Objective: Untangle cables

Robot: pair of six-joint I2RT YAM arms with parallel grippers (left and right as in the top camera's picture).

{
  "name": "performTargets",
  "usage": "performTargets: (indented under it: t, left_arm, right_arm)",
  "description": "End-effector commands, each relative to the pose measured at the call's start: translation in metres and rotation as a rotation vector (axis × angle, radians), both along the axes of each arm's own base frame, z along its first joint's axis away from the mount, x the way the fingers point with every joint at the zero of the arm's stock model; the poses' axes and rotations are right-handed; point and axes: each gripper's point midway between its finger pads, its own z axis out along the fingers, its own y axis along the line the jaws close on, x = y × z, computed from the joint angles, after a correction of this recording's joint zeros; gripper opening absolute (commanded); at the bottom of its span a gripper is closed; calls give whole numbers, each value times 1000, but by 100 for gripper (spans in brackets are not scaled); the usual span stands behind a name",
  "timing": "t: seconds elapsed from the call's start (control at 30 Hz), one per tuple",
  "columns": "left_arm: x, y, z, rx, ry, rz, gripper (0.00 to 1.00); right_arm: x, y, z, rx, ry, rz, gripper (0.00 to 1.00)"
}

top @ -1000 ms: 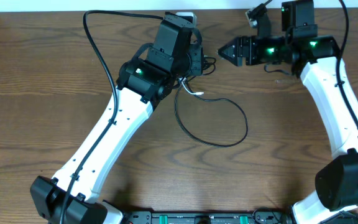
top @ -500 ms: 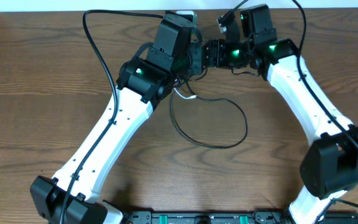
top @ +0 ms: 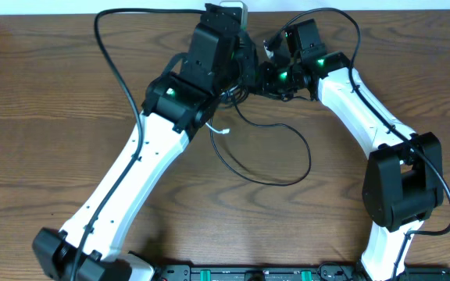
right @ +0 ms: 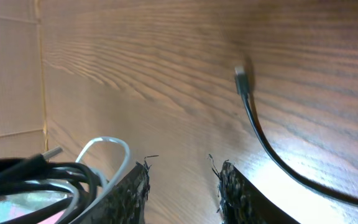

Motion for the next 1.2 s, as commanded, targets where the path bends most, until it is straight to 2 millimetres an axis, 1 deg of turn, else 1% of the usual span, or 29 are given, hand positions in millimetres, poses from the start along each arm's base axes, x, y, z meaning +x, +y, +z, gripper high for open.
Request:
performTargets:
  t: [0.0,0.1,0.17,0.23,0.3,0.37,0.47,0.6,0.7,0.83,1.07,1.17]
  left_arm:
    - [-12,7,31,-48,-50,1,7]
    - [-19,10,22,-41,-2,9,8]
    - [-24,13,13,-19,36,9,7]
    - [-28,15,5,0,69,10,7]
    - [-31,17,1,12,90,10,7]
    - [-32,17,-1,14,98,7,7]
    - [-35,13,-1,0,106,-16,7]
    - [-36,10,-1,-7,112,-30,7]
    - [-37,10,-2,-10,119,-33,7]
    - [-39,10,-5,-6,132,-35,7]
    - [-40,9,-5,-11,137,-39,7]
    - [-44,3,-4,-37,149,-74,7]
  right_arm:
    - [0,6,6,32,-45,55,37]
    - [9,-6,10,27,-94,57,38]
    - [17,-19,14,21,-128,47,40]
    - [25,-36,21,17,-175,46,44]
    - [27,-44,32,39,-232,89,48]
    - [24,-47,44,78,-293,156,50]
    - [18,-47,56,134,-365,245,50]
    - [7,-40,69,212,-453,359,50]
    - [-5,-32,89,329,-525,453,51]
    - [-11,-33,104,420,-570,498,52]
    - [-18,-31,112,470,-580,530,54]
    - [-21,-26,111,472,-573,539,55]
